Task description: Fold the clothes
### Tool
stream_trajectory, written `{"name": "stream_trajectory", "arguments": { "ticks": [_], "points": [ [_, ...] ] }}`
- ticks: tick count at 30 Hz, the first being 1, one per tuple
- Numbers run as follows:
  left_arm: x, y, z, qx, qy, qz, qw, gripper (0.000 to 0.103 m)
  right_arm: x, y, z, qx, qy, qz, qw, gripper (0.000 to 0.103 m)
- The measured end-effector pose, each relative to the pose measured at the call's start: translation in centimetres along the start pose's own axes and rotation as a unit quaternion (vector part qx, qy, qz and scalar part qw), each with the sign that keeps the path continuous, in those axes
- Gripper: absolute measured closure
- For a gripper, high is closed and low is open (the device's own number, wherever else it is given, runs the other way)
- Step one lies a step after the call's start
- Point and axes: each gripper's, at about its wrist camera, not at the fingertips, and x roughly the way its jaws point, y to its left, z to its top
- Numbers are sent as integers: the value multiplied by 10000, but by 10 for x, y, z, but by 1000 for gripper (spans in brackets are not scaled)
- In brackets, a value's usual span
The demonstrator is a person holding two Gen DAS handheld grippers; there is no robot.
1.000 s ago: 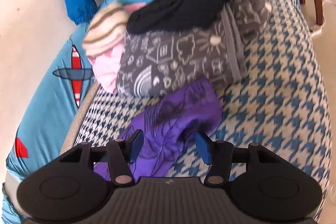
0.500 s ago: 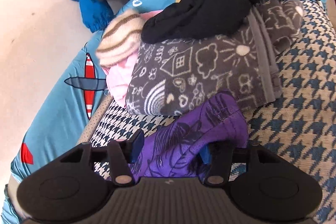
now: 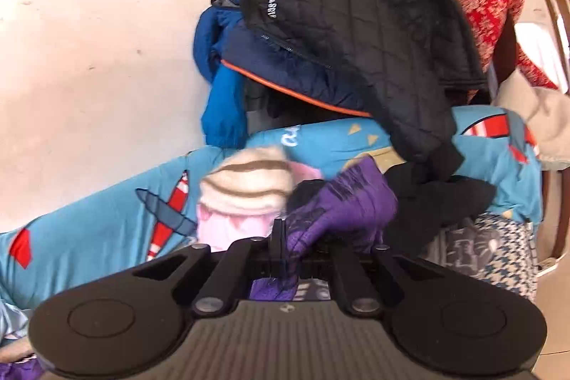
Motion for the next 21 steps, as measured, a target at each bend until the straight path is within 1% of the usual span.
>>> {"name": "stream_trajectory", "arguments": {
  "ticks": [1,4,6,7,10,11,12,13,14,15,17,20,21],
  "points": [
    [0,0,0,1,-1,0,10000,0,0,-2,0,-1,-4,-101,9999,96],
    [0,0,0,8,1,-9,10000,0,11,-21,-4,187,218,-524,9982,96],
    [0,1,1,18,4,-13,10000,0,13,-31,-5,216,195,-679,9973,96],
    [0,1,1,18,5,-12,10000,0,13,-35,-6,234,205,-737,9968,96],
    [1,1,1,23,2,-7,10000,0,19,-45,-11,316,474,-693,9960,96],
    [1,1,1,25,0,-5,10000,0,20,-49,-11,362,548,-704,9954,91],
    [1,1,1,27,-1,-5,10000,0,20,-54,-9,475,568,-811,9939,82],
    [1,1,1,29,-3,-3,10000,0,19,-60,-8,588,588,-919,9923,77],
    [1,1,1,30,-6,0,10000,0,18,-65,-5,691,598,-1017,9906,66],
    [1,1,2,30,-7,4,10000,0,16,-71,-3,758,574,-1085,9895,64],
    [1,1,1,32,-10,5,10000,0,11,-82,2,879,524,-1205,9874,64],
    [1,0,1,28,-18,17,10000,0,3,-95,11,901,453,-1156,9882,64],
    [1,0,1,28,-23,24,10000,0,2,-99,12,915,487,-1046,9891,64]
  ]
}}
